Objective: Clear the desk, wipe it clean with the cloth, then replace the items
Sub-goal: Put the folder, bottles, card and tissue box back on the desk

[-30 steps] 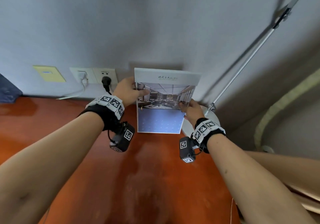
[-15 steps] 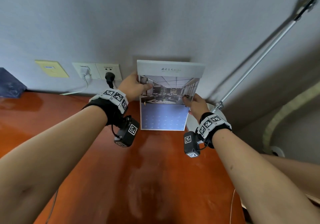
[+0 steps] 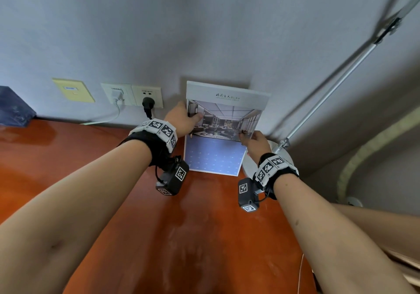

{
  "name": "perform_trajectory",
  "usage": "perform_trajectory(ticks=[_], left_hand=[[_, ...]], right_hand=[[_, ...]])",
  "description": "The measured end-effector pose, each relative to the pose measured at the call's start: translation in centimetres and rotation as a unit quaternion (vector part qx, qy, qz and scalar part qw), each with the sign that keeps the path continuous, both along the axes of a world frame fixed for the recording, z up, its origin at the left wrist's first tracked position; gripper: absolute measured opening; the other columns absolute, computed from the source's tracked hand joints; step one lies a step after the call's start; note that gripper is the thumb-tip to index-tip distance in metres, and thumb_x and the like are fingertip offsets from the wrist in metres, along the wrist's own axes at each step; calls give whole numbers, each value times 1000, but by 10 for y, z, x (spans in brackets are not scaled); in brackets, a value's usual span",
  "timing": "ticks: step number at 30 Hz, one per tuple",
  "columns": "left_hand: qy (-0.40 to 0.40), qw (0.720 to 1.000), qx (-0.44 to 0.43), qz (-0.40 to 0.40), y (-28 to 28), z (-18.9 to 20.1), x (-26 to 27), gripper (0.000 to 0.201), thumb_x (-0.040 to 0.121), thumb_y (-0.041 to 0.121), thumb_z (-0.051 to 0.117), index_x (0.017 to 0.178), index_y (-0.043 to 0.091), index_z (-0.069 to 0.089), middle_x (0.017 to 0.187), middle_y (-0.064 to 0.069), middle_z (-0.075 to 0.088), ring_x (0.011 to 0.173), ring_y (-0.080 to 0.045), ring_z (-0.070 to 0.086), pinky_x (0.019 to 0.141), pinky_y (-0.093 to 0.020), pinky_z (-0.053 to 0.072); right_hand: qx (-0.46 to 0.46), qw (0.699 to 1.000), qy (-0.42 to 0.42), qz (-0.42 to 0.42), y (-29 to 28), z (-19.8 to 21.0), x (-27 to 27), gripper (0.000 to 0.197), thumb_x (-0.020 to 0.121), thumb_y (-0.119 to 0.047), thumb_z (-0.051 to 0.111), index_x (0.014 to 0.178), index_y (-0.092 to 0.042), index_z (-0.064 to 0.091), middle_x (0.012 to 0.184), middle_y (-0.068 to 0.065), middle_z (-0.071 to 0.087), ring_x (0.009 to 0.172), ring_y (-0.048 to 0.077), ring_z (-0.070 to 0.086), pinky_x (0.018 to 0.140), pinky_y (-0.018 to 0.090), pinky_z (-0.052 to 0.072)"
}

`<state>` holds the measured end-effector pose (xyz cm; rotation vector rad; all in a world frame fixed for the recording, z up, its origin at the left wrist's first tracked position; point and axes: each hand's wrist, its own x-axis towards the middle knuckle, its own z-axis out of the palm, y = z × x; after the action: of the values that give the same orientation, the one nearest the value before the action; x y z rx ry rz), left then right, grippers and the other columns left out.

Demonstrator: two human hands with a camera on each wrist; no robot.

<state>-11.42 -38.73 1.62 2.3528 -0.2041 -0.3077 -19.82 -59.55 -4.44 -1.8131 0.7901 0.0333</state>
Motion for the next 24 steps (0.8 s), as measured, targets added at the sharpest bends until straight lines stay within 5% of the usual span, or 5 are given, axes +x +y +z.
perform_trajectory(ticks=[7,12,15,21,24], left_hand=[[48,997,54,14,25,15,-17,53,90,32,61,132,3,46,129,-15,52,118,-28,51,89,-28,40],[89,994,59,10,63,24,-38,17,86,29,64,82,14,57,86,-8,58,83,-24,56,77,-34,49],[114,993,39,12,95,31,-49,24,87,25,65,96,4,64,74,-6,56,75,-26,56,70,-32,49],[124,992,-2,29,175,39,-54,16,88,23,65,94,9,61,88,-12,60,87,-29,62,83,-42,56],[107,994,-8,30,230,44,-44,18,89,23,63,98,7,62,97,-10,57,96,-30,60,87,-43,55]], right_hand=[[7,990,72,-122,14,25,-2,38,95,-13,52,130,-1,48,132,17,54,115,32,55,98,40,46],[62,992,105,14,64,53,-15,8,97,-15,44,91,-14,50,98,9,56,84,23,57,73,30,50],[118,986,104,59,108,73,-18,24,101,-7,36,79,-12,46,81,6,51,77,17,52,74,29,40],[123,983,85,110,203,93,-13,21,99,-10,46,115,-2,58,126,15,60,106,26,62,95,34,46],[96,981,94,141,252,107,-4,19,100,-12,47,112,-4,59,129,12,61,98,19,60,87,31,46]])
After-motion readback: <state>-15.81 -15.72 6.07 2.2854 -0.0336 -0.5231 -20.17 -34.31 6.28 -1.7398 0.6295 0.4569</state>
